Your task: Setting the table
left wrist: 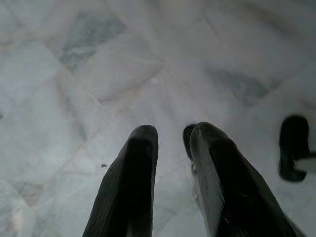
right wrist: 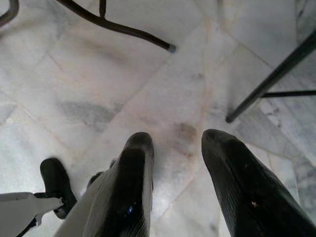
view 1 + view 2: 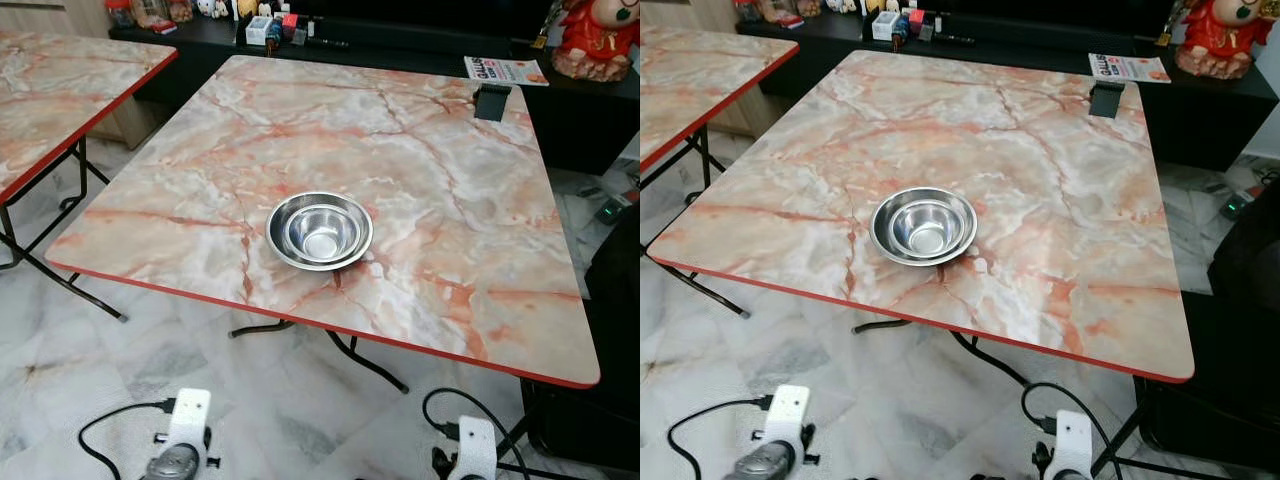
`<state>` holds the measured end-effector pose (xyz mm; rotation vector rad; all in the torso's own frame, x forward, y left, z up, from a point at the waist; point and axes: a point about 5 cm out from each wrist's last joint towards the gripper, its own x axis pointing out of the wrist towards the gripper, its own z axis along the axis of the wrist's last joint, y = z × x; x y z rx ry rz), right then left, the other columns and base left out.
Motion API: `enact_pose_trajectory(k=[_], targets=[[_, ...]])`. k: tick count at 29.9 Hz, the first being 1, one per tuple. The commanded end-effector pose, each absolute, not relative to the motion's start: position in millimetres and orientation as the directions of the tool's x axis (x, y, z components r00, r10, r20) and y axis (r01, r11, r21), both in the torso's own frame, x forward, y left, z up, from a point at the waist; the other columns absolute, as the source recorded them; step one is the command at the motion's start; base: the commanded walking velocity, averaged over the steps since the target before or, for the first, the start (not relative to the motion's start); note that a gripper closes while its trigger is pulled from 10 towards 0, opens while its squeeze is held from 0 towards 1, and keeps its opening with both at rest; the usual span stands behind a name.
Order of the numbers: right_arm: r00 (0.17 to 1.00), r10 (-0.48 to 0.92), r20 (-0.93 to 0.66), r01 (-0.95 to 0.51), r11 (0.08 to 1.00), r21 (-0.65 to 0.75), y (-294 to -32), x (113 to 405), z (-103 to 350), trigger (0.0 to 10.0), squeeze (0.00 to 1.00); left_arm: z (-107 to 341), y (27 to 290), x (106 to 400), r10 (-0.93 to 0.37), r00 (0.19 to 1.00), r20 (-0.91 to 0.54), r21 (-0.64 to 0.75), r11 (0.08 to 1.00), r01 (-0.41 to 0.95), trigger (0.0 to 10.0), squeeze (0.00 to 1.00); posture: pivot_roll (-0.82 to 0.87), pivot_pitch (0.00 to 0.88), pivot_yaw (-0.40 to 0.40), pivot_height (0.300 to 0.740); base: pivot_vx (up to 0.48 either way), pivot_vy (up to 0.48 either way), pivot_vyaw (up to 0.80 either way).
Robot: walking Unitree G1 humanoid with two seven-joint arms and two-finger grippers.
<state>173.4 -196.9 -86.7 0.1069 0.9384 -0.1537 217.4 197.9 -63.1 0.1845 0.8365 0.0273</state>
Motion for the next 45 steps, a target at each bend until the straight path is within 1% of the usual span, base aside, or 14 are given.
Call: enact_pose_trajectory(k=[1,5,9,11,13,19,20,24,28,43,45], targets=[[0.568,-0.096,-0.817,0.200,0.979,0.024,-198,169,-88,10.0,0.00,-67,197,212,0.090,0.647,-0.757,0.174,0.982,0.067,10.0,0.00,-0.02,0.107,-0.026,0.740,0.000,0.000,0.00],[0.579,-0.091,-0.810,0.207,0.978,0.038,-196,172,-88,10.0,0.00,-68,192,213,0.071,0.634,-0.770,0.153,0.985,0.075,10.0,0.00,-0.02,0.110,-0.022,0.740,0.000,0.000,0.00],[0.581,-0.085,-0.809,0.207,0.977,0.046,-192,176,-87,10.0,0.00,-68,194,212,0.076,0.628,-0.775,0.161,0.984,0.079,10.0,0.00,-0.02,0.109,-0.015,0.740,0.000,0.378,0.00],[0.578,-0.082,-0.812,0.217,0.974,0.057,-191,176,-87,10.0,0.00,-68,195,211,0.081,0.627,-0.775,0.168,0.982,0.081,10.0,0.00,-0.02,0.107,-0.014,0.740,0.000,0.461,-0.79],[0.591,-0.080,-0.802,0.205,0.977,0.054,-190,177,-86,10.0,0.00,-69,197,210,0.092,0.622,-0.777,0.175,0.982,0.073,10.0,0.00,-0.02,0.108,-0.011,0.740,0.000,0.480,-0.78],[0.593,-0.079,-0.801,0.201,0.978,0.052,-190,178,-86,10.0,0.00,-70,200,207,0.107,0.612,-0.783,0.178,0.983,0.056,10.0,0.00,-0.01,0.101,-0.007,0.740,0.000,0.480,0.00],[0.594,-0.078,-0.801,0.199,0.979,0.053,-189,178,-85,10.0,0.00,-70,202,207,0.109,0.612,-0.783,0.182,0.982,0.058,10.0,0.00,-0.01,0.086,-0.001,0.740,0.000,0.480,0.00],[0.598,-0.070,-0.798,0.198,0.978,0.063,-186,181,-85,10.0,0.00,-69,205,207,0.120,0.613,-0.781,0.194,0.979,0.056,10.0,0.00,-0.01,0.074,0.003,0.740,0.000,0.480,0.00],[0.599,-0.063,-0.799,0.207,0.975,0.078,-183,182,-84,10.0,0.00,-68,207,208,0.123,0.615,-0.779,0.198,0.979,0.054,10.0,0.00,-0.01,0.068,0.010,0.740,0.000,0.480,-0.79],[0.603,-0.058,-0.795,0.200,0.977,0.081,-180,181,-85,10.0,0.00,-68,212,208,0.137,0.614,-0.777,0.215,0.975,0.055,10.0,0.00,0.00,0.045,0.018,0.740,0.000,0.480,0.00],[0.604,-0.055,-0.795,0.196,0.977,0.082,-180,182,-85,10.0,0.00,-68,212,208,0.139,0.614,-0.777,0.216,0.975,0.053,10.0,0.00,0.00,0.039,0.018,0.740,0.000,0.480,-0.80]])
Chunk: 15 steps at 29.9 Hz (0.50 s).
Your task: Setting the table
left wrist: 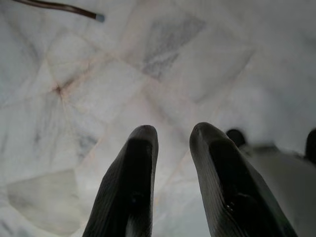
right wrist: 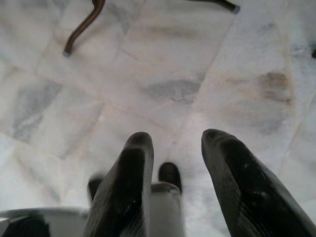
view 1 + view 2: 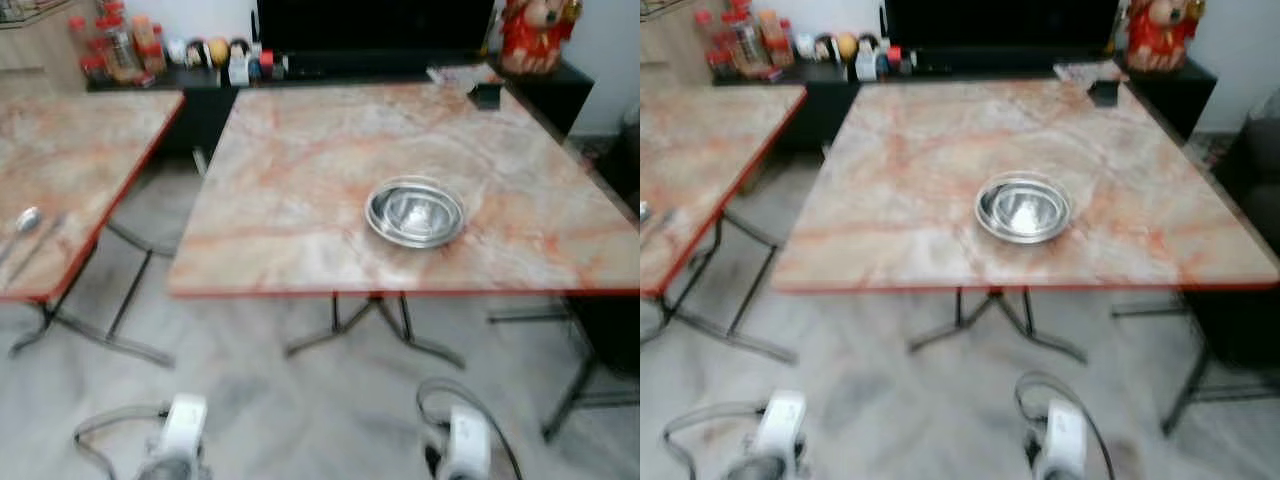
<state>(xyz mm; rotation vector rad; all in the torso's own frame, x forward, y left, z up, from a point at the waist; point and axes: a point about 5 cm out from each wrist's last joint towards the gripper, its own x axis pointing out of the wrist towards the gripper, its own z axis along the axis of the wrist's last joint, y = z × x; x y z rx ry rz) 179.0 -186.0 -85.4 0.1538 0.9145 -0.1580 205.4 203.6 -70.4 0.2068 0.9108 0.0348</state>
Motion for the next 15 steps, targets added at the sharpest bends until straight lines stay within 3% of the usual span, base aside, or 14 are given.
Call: enact_pose_trajectory(k=[1,15], targets=[[0.606,-0.054,-0.793,0.196,0.977,0.083,-179.9,182.3,-84.6,10.0,0.00,-67.7,212.0,207.7,0.140,0.615,-0.776,0.217,0.975,0.052,10.0,0.00,0.00,0.039,0.018,0.740,0.000,0.480,-0.80],[0.629,-0.061,-0.775,0.196,0.977,0.081,-180.6,190.2,-80.5,10.0,0.00,-63.1,213.6,215.0,0.156,0.631,-0.760,0.220,0.975,0.023,10.0,0.00,0.02,0.072,0.011,0.740,0.000,0.480,0.00]])
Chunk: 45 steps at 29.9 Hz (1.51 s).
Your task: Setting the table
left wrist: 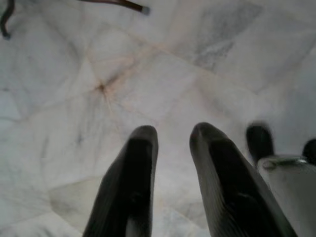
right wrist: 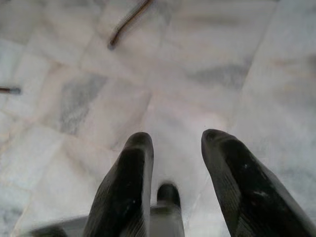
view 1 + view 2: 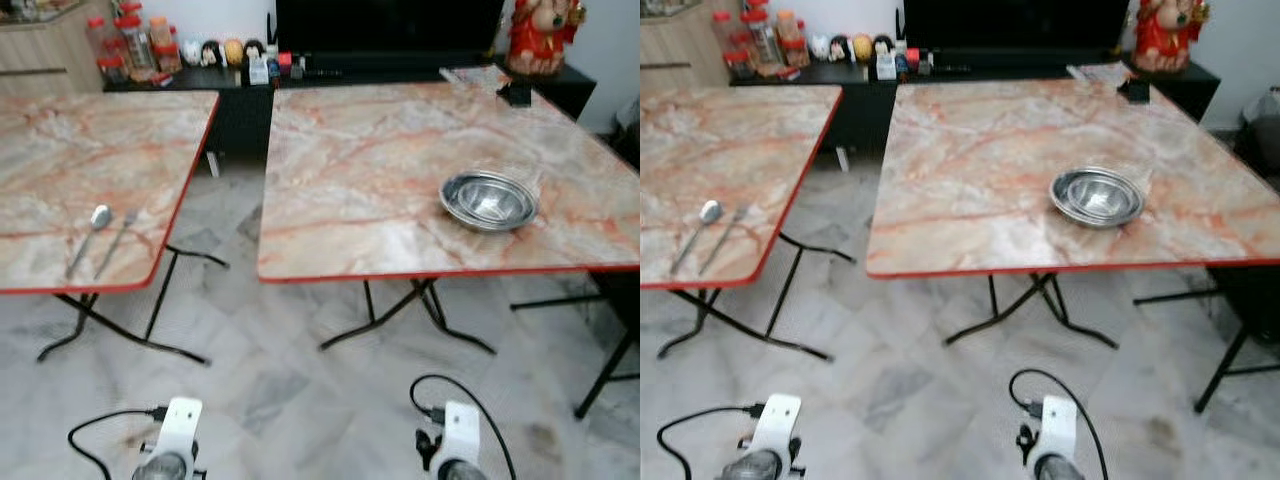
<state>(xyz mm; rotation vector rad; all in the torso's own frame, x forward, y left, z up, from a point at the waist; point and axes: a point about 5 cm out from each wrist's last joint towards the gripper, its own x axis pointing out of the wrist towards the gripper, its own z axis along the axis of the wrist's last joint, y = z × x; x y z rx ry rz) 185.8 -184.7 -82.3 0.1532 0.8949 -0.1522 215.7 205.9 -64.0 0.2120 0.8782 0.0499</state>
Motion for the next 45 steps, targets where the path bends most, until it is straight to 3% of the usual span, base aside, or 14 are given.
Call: enact_pose_trajectory(k=[1,45], targets=[[0.628,-0.061,-0.775,0.196,0.977,0.082,-180.4,190.0,-80.6,10.0,0.00,-62.9,213.7,215.4,0.156,0.632,-0.759,0.220,0.975,0.022,10.0,0.00,0.02,0.072,0.011,0.740,0.000,0.480,0.00],[0.633,-0.052,-0.772,0.190,0.978,0.090,-178.8,189.3,-80.9,10.0,0.00,-60.2,212.3,220.0,0.170,0.648,-0.742,0.225,0.974,0.002,10.0,0.00,0.03,0.115,0.004,0.740,0.000,0.480,0.00]])
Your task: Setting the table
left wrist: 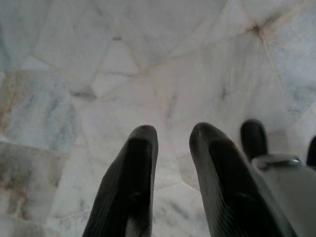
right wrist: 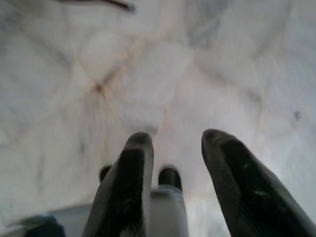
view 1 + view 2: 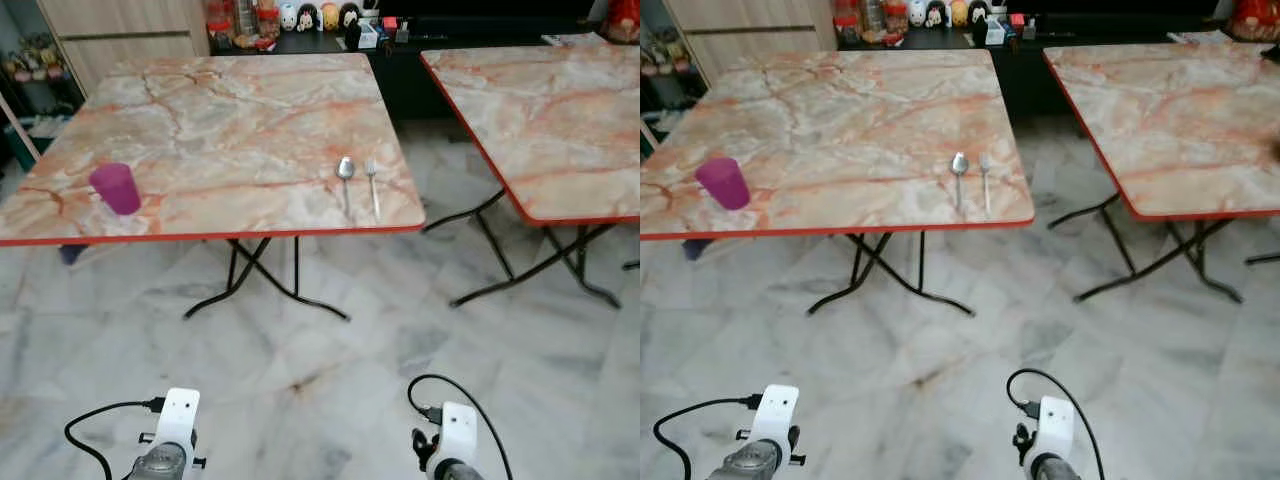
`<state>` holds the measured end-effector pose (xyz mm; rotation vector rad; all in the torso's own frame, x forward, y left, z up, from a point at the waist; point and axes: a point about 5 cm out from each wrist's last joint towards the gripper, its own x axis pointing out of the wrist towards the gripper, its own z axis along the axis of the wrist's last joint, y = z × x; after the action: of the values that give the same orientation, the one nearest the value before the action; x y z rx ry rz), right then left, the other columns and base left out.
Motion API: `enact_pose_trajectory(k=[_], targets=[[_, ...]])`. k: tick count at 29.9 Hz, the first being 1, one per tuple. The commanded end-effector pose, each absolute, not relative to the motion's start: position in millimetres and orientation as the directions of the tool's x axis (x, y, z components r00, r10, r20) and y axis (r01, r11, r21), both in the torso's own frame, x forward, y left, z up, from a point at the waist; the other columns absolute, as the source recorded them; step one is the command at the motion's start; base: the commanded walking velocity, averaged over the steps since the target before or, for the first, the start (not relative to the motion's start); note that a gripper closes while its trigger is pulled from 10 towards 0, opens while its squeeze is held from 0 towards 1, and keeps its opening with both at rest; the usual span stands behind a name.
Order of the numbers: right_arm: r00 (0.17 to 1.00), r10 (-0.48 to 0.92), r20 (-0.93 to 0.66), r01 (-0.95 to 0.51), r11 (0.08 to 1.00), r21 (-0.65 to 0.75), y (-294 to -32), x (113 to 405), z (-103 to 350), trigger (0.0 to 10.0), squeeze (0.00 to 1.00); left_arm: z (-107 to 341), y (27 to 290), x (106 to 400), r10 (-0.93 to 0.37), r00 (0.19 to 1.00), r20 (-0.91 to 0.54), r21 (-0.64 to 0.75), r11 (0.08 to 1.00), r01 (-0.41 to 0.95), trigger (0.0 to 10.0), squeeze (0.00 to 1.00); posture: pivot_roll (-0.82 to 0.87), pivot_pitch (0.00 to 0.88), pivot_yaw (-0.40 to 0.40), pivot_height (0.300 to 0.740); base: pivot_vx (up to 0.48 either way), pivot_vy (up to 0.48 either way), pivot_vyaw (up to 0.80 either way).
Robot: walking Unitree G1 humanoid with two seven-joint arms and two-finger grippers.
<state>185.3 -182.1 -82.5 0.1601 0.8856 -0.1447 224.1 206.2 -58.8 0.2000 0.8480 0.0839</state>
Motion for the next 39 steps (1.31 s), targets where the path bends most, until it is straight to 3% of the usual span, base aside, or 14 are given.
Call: enact_pose_trajectory(k=[1,18,39], targets=[[0.634,-0.052,-0.772,0.190,0.978,0.090,-178.8,189.4,-80.9,10.0,0.00,-60.1,212.2,220.2,0.170,0.649,-0.742,0.225,0.974,0.002,10.0,0.00,0.03,0.115,0.004,0.740,0.000,0.480,0.00],[0.652,-0.033,-0.758,0.153,0.984,0.090,-176.4,193.6,-78.6,10.0,0.00,-57.4,208.8,224.7,0.170,0.674,-0.719,0.223,0.975,-0.008,10.0,0.00,0.03,0.111,0.000,0.740,0.000,0.021,0.00],[0.653,-0.026,-0.757,0.156,0.983,0.101,-175.6,192.9,-78.9,10.0,0.00,-57.3,208.0,225.2,0.173,0.675,-0.717,0.222,0.975,-0.014,10.0,0.00,0.03,0.112,-0.001,0.740,0.321,0.000,0.12]])
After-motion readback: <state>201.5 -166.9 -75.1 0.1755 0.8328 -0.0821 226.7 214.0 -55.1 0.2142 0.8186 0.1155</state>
